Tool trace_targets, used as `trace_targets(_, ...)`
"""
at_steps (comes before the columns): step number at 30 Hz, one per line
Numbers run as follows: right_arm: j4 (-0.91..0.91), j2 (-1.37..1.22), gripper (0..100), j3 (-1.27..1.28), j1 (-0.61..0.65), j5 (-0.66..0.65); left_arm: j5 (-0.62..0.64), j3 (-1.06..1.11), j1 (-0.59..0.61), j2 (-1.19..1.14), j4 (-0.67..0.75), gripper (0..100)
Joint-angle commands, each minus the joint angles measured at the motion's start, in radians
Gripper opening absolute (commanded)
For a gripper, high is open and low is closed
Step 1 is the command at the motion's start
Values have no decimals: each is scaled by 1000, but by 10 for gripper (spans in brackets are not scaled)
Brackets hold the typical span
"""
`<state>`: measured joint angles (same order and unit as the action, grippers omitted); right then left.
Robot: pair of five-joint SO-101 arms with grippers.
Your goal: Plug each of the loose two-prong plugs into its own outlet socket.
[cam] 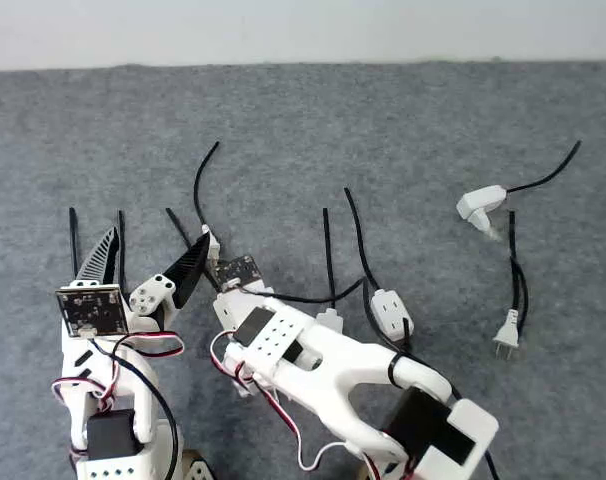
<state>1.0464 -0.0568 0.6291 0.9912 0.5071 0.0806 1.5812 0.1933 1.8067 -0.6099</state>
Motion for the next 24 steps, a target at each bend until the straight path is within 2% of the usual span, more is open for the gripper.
trace_targets(1,-7,-22,17,-49,13,-120,-12,-8,-3,14,31,411)
trace_targets(11,-5,-16,8,-49,8,-157,-12,-8,-3,14,31,411)
trace_targets(14,-5,8,8,-51,-30,-322,-12,-8,-3,14,31,411)
trace_targets(19,56,183,8,-52,-186,-601,-12,-8,-3,14,31,411)
trace_targets(21,76,288,8,-52,-243,-674,-12,-8,-3,14,31,411)
trace_targets(24,88,463,8,-52,-318,-704,-12,-8,-5,14,31,411)
